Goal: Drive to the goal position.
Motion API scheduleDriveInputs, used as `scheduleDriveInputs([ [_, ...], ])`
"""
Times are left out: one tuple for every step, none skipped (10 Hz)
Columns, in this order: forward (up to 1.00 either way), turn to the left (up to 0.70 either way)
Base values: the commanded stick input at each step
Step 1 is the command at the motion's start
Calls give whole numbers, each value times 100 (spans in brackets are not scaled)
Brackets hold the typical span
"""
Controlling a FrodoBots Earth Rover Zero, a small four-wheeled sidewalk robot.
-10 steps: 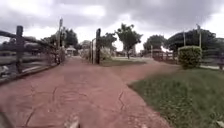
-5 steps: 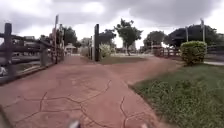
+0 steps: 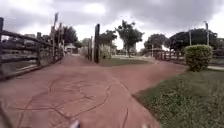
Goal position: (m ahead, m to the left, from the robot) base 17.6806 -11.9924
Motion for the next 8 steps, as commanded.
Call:
scheduleDriveInputs([
  [70,0],
  [70,0],
  [70,0],
  [70,0],
  [70,0],
  [70,0],
  [70,0],
  [70,0],
])
